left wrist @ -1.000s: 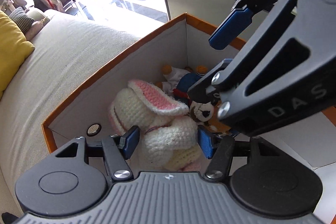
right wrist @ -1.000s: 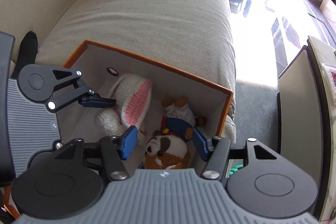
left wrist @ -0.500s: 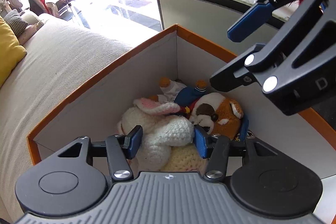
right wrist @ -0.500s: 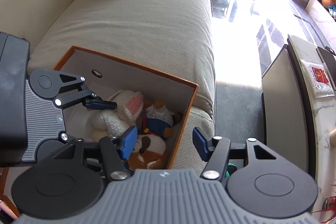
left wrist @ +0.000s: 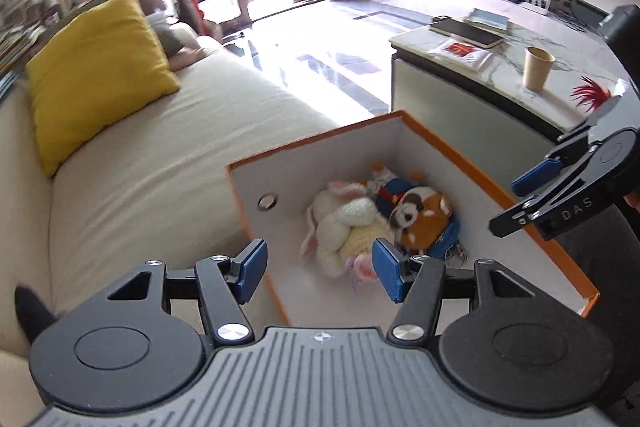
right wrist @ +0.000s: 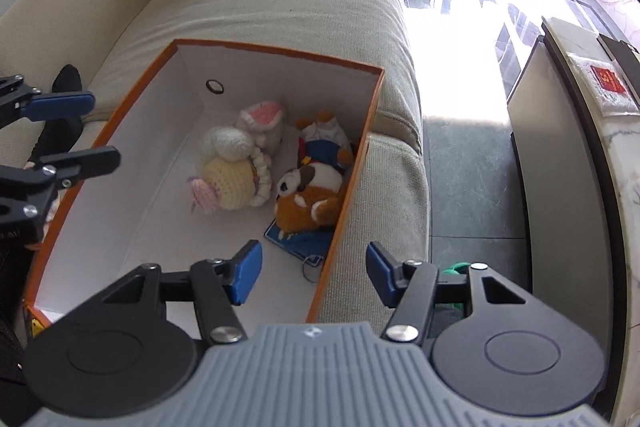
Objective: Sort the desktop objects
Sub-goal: 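Withdraw both tools from the box back toward the remaining items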
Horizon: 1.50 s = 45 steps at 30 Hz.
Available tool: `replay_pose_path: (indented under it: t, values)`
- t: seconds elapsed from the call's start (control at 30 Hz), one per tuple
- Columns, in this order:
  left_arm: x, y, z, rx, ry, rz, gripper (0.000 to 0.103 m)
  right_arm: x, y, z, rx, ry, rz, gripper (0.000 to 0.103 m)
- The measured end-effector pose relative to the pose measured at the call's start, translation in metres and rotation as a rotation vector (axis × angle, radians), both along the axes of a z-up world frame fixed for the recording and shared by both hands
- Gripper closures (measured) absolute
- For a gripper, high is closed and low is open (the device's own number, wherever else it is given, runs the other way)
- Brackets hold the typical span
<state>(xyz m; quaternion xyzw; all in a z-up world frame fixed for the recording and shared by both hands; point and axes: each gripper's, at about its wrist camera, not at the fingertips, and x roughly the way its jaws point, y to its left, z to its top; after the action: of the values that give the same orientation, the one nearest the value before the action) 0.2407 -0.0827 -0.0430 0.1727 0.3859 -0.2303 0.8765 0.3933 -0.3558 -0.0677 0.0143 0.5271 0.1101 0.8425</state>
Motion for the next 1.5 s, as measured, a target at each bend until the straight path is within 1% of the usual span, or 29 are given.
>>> replay_pose_path:
  t: [0.07,0.13,0.17,0.2,0.23,0.27,0.3,0.33,0.37,0.47,0.53,0.67,0.8,1.0,1.1,1.13,1.2,1.3,1.37,1.5]
  values:
    - [0.001,0.018,-0.008,0.005,0.071,0.083,0.035,-0.009,0.002,-0.007,0.004,0.016,0.003,0.046]
    - [0.0,0.032,-0.02,-0.024,0.136,0.139,0.037,-0.013,0.005,-0.013,0.01,0.033,0.004,0.054]
    - [0.0,0.035,-0.024,-0.037,0.161,0.161,0.044,-0.014,0.007,-0.015,0.012,0.036,0.005,0.055]
    - [0.0,0.037,-0.028,-0.047,0.183,0.181,0.05,-0.015,0.009,-0.017,0.01,0.037,0.008,0.059]
    - [0.001,0.036,-0.033,-0.048,0.202,0.188,0.055,-0.015,0.01,-0.019,0.005,0.038,0.01,0.065]
    - [0.002,0.035,-0.036,-0.044,0.216,0.198,0.064,-0.016,0.012,-0.022,-0.012,0.037,0.006,0.067]
    - [0.004,0.034,-0.039,-0.044,0.226,0.205,0.069,-0.017,0.013,-0.023,-0.035,0.029,0.006,0.074]
    - [0.004,0.033,-0.042,-0.045,0.237,0.205,0.072,-0.017,0.013,-0.024,-0.06,0.017,0.004,0.087]
    - [0.006,0.029,-0.045,-0.051,0.247,0.199,0.078,-0.017,0.011,-0.025,-0.075,0.004,0.003,0.09]
    - [0.006,0.019,-0.047,-0.051,0.249,0.19,0.079,-0.015,0.0,-0.026,-0.076,0.001,-0.012,0.093]
    - [0.002,0.013,-0.049,-0.077,0.265,0.169,0.078,-0.011,-0.007,-0.026,-0.128,-0.012,-0.032,0.097]
    - [-0.007,-0.009,-0.054,-0.066,0.261,0.154,0.077,-0.005,-0.029,-0.025,-0.13,0.016,-0.06,0.099]
    - [-0.015,-0.023,-0.057,-0.064,0.273,0.17,0.077,-0.016,-0.039,-0.024,-0.133,0.045,-0.057,0.099]
    - [-0.049,-0.027,-0.058,-0.067,0.296,0.197,0.077,-0.055,-0.029,-0.021,-0.145,0.086,-0.007,0.099]
    - [-0.056,-0.024,-0.058,-0.069,0.312,0.22,0.077,-0.071,-0.015,-0.019,-0.156,0.065,0.031,0.099]
    - [-0.056,-0.021,-0.057,-0.076,0.325,0.228,0.076,-0.074,-0.008,-0.018,-0.169,0.052,0.044,0.099]
    - [-0.05,-0.017,-0.056,-0.073,0.316,0.248,0.078,-0.077,0.005,-0.017,-0.185,0.048,0.065,0.098]
    - [-0.027,-0.01,-0.051,-0.074,0.298,0.281,0.082,-0.081,0.022,-0.02,-0.194,0.064,0.102,0.098]
    - [-0.014,-0.005,-0.049,-0.078,0.302,0.294,0.083,-0.084,0.029,-0.017,-0.187,0.06,0.113,0.097]
    - [-0.017,0.001,-0.049,-0.078,0.308,0.286,0.082,-0.079,0.032,-0.015,-0.157,0.05,0.092,0.096]
